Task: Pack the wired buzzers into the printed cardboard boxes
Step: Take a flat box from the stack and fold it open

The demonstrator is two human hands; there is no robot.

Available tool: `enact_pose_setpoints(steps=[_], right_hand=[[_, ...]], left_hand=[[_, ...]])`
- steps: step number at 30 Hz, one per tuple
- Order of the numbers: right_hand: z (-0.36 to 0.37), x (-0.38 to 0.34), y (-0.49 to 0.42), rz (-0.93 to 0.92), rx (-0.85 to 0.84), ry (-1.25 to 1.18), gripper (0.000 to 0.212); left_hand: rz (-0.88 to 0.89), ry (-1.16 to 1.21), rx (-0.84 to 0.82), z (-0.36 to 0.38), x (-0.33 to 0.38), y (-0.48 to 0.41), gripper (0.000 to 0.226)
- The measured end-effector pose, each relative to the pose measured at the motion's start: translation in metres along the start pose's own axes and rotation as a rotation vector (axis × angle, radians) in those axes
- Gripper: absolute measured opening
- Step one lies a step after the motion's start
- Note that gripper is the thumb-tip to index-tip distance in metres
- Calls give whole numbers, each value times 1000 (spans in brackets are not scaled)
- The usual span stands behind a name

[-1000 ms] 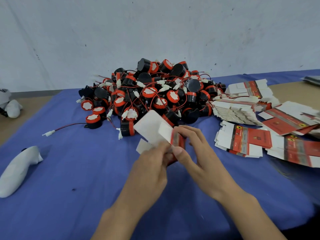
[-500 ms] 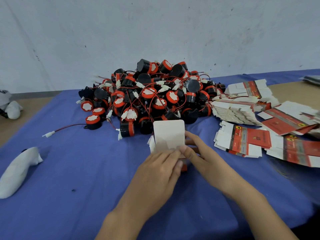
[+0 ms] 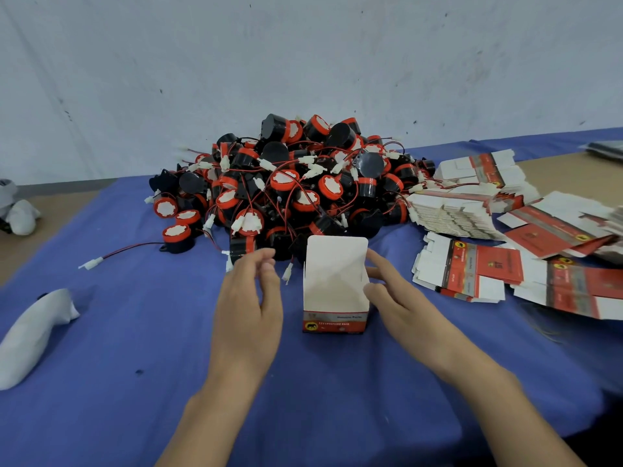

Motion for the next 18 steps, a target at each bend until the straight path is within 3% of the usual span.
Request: enact_pose_setpoints(steps=[8,10,14,18], right_hand=[[-5,-1,3,17,52,0,50],[-8,-1,5,48,92,4,46],[-11,-7,8,50,165,-12,56],[-15,-13,8,37,211,-8,74]], left_hand=[[-110,-121,-192,23,-33,-15,41],[-105,-153,-174,24,-34,-19,43],[-141,-282,-44,14,-44,-33,45],[-158,-331,-146,16,-63,-41,50]])
Point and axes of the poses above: each hand's wrist, its own y-axis away from the middle knuckle, its own z-axis out of the palm, x = y × z, the point moved 5 cm from there along -y, towards the middle knuckle, and after that the axes turned 6 degrees about z, right-handed, at the moved point
